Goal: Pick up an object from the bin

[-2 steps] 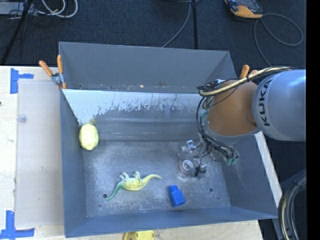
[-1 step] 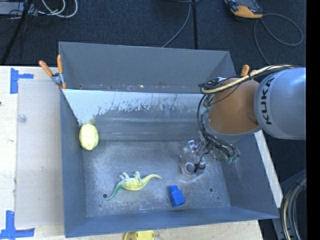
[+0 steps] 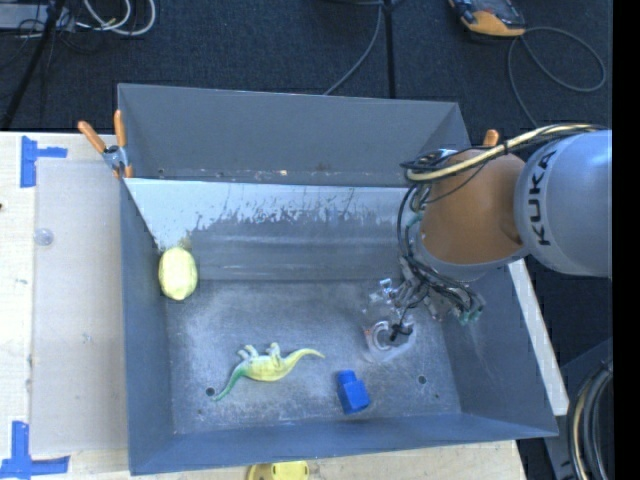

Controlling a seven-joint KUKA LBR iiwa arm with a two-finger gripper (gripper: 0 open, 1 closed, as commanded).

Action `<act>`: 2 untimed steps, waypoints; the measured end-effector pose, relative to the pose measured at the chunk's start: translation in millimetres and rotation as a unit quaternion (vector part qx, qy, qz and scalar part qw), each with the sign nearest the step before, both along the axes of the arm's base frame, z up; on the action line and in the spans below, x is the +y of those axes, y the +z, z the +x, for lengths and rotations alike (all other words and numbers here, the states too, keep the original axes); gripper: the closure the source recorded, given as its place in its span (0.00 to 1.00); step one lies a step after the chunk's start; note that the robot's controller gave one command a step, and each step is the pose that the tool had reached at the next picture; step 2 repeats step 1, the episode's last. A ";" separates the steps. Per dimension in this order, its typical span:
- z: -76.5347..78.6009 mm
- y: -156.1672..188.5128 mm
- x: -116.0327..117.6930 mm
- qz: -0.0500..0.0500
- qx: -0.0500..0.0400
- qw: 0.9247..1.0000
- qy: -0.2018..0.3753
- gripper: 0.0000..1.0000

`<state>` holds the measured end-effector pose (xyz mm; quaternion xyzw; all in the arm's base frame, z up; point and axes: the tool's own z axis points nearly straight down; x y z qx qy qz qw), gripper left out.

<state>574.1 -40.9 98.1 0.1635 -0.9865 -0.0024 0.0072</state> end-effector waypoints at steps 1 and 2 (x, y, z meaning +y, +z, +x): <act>-0.1 20.0 0.4 0.000 -0.001 1.000 0.000 1.00; -0.1 20.0 0.4 0.000 -0.001 1.000 0.000 1.00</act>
Offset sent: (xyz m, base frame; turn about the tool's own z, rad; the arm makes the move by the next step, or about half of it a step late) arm 0.0000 0.0002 0.0217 0.0000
